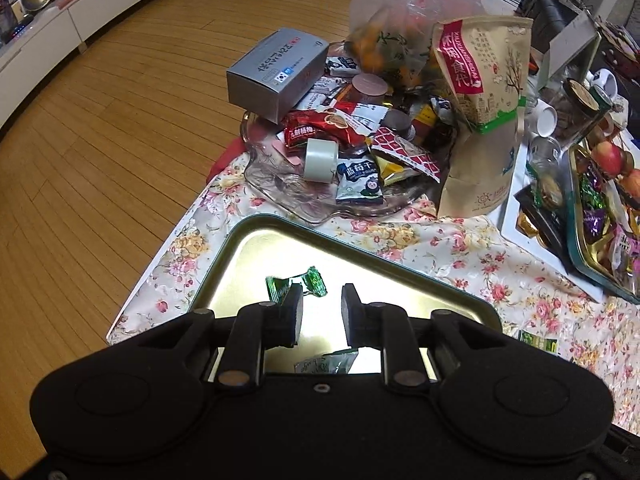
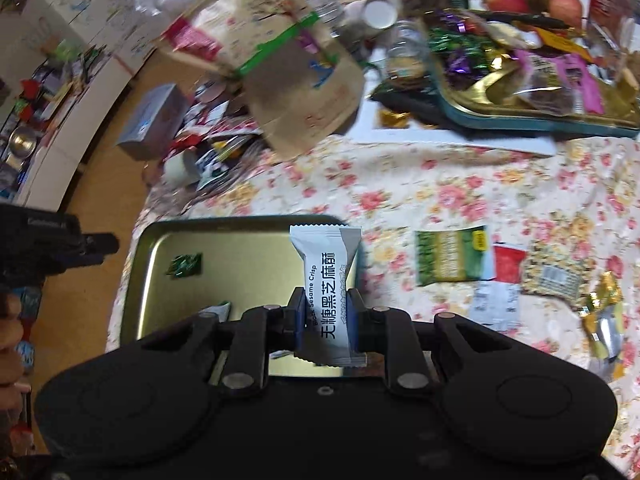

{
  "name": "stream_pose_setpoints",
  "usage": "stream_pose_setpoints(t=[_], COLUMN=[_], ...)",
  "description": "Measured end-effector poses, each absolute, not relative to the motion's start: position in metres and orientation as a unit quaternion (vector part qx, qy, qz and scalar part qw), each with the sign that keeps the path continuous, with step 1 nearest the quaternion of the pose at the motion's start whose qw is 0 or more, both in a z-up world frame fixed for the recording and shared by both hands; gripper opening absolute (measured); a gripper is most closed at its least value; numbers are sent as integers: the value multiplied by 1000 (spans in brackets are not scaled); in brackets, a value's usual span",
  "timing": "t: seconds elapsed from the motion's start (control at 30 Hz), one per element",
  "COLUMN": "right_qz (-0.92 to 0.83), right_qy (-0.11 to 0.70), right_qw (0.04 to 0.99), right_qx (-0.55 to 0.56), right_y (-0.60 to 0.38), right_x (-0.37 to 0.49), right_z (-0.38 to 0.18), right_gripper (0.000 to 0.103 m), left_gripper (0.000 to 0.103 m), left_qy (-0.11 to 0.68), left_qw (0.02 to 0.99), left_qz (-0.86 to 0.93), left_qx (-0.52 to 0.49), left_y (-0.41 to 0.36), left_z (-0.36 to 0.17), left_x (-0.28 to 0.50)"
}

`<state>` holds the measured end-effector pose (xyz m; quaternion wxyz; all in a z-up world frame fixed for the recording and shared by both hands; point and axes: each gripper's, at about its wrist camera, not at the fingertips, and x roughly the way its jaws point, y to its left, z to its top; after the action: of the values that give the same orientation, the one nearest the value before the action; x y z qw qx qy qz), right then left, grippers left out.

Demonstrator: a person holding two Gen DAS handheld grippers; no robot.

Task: Organize snacks
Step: 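Carry both snacks over the gold tray, open the left tool while the right tool releases the white packet, then move the right tool to the silver-and-yellow foil packet and grasp it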

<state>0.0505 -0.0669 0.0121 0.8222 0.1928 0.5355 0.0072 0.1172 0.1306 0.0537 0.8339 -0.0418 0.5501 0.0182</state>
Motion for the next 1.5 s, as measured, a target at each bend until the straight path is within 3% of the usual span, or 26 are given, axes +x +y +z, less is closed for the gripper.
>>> stream_pose_setpoints(t=[0.13,0.23,0.83,1.5], right_qz=[57,88,-65,-105], right_qy=[547,557,583,587], right_qw=[813,802,779,769], right_qx=[192,194,219,232], right_y=[-47,-38,-121,-163], right_x=[48,45,32,10], right_z=[12,16,-1,-9], right_gripper=[25,49,51,51], left_gripper=[29,29,29,30], left_qy=[561,568,602,603], left_qw=[827,822,795,780], left_qz=[2,-10,-81,-135], left_qx=[-37,-33,7,97], left_y=[123,115,53,-31], left_z=[50,48,35,24], left_x=[116,115,100,67])
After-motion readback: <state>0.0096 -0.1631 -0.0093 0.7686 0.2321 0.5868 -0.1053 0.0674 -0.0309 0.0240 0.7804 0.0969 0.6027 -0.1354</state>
